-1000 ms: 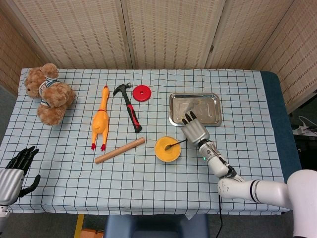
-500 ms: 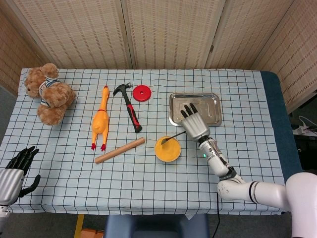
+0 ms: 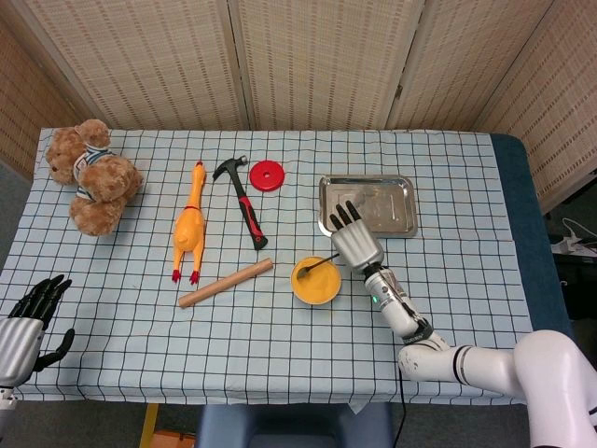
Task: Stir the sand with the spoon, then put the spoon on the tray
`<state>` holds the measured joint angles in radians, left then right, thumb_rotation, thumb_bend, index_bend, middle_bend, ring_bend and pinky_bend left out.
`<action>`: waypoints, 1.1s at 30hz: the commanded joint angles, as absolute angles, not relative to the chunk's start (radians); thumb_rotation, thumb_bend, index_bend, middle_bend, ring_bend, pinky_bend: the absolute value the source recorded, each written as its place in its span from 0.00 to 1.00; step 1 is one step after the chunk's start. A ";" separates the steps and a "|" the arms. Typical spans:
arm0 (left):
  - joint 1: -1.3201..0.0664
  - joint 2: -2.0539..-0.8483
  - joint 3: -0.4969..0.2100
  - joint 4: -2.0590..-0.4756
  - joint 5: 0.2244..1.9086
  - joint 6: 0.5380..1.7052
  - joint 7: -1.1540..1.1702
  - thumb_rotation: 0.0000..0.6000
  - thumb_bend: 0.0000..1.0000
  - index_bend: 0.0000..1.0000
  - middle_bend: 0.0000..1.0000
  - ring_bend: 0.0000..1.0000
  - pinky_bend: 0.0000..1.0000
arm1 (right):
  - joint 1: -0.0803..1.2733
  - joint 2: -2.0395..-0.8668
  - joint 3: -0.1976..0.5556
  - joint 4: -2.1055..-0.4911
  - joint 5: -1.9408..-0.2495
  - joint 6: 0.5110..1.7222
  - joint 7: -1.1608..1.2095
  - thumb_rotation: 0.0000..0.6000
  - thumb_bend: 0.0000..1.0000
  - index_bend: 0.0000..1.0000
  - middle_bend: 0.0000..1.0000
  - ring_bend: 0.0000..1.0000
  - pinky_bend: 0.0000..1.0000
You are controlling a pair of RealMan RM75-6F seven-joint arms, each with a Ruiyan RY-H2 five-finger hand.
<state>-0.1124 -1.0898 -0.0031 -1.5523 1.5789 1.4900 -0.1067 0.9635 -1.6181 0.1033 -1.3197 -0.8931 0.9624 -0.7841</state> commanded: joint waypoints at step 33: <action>-0.114 -1.095 0.000 -1.558 1.581 1.484 -0.087 1.00 0.45 0.00 0.00 0.00 0.18 | 0.880 -1.422 0.078 -1.524 -0.966 0.984 -0.653 1.00 0.88 0.90 0.17 0.00 0.00</action>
<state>-0.1140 -1.0951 0.0001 -1.5585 1.5815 1.4842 -0.0868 0.8914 -1.4377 0.0809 -1.5080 -0.9561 0.9908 -0.6699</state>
